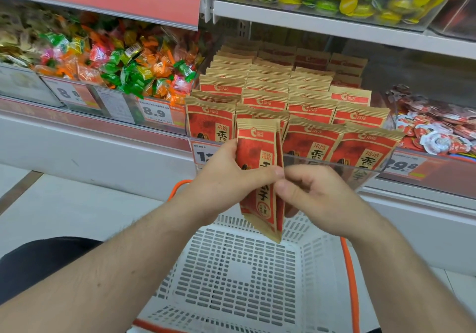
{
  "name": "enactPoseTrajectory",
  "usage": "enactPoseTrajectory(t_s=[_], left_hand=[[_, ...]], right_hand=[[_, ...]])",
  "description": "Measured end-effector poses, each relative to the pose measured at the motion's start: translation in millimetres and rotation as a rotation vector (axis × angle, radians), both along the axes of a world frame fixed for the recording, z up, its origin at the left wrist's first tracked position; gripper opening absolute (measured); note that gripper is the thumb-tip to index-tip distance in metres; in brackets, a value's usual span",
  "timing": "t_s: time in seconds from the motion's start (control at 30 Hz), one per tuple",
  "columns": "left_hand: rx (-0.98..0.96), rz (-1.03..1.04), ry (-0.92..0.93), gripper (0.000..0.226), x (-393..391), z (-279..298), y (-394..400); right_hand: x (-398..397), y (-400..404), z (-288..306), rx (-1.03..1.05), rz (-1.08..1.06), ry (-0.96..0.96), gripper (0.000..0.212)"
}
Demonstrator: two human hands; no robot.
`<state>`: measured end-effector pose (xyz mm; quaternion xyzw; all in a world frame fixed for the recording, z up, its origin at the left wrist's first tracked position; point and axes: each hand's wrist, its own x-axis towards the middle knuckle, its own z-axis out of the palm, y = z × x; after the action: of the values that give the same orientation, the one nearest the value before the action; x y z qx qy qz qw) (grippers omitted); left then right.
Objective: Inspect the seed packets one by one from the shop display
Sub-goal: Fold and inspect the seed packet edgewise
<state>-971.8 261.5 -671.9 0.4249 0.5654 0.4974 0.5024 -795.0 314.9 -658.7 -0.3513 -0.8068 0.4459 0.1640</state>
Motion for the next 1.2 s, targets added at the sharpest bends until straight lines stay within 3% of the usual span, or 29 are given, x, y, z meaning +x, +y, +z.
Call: enactPoseTrajectory(t_s=[0.1, 0.2, 0.3, 0.53, 0.67, 0.8, 0.93, 1.03, 1.13, 1.2], left_hand=[[0.035, -0.019, -0.012, 0.047, -1.9, 0.8, 1.3], [0.044, -0.069, 0.038, 0.053, -0.8, -1.4, 0.2], [0.051, -0.124, -0.007, 0.049, 2.4, -2.2, -1.3], [-0.001, -0.261, -0.144, 0.047, -0.3, -6.3, 0.1], [0.030, -0.371, -0.259, 0.036, 0.5, -8.8, 2.4], [0.028, -0.389, -0.252, 0.035, 1.0, -9.2, 3.0], [-0.010, -0.269, -0.193, 0.034, -0.1, -6.6, 1.9], [-0.053, -0.168, -0.221, 0.049, -1.3, -5.1, 2.1], [-0.062, -0.100, -0.299, 0.029, -0.7, -2.7, 2.3], [-0.050, -0.083, -0.304, 0.022, -1.4, -1.6, 2.4]], right_hand=[[-1.8, 0.1, 0.3, 0.008, -0.061, 0.196, 0.035], [-5.5, -2.3, 0.8, 0.096, -0.137, 0.249, 0.017], [-9.6, -5.2, -1.7, 0.158, -0.173, 0.236, 0.023], [-14.7, -8.0, 0.9, -0.221, -0.132, 0.426, 0.025], [-12.8, -8.7, 3.1, -0.281, -0.101, 0.467, 0.023], [-11.7, -9.0, 1.9, -0.279, -0.104, 0.488, 0.022], [-8.0, -6.1, 1.0, -0.147, -0.091, 0.425, 0.021], [2.3, -2.1, 4.4, -0.023, 0.023, 0.219, 0.036], [6.3, -2.2, 5.4, 0.014, 0.140, -0.031, 0.037], [4.9, -3.6, 4.0, 0.000, 0.173, -0.086, 0.032]])
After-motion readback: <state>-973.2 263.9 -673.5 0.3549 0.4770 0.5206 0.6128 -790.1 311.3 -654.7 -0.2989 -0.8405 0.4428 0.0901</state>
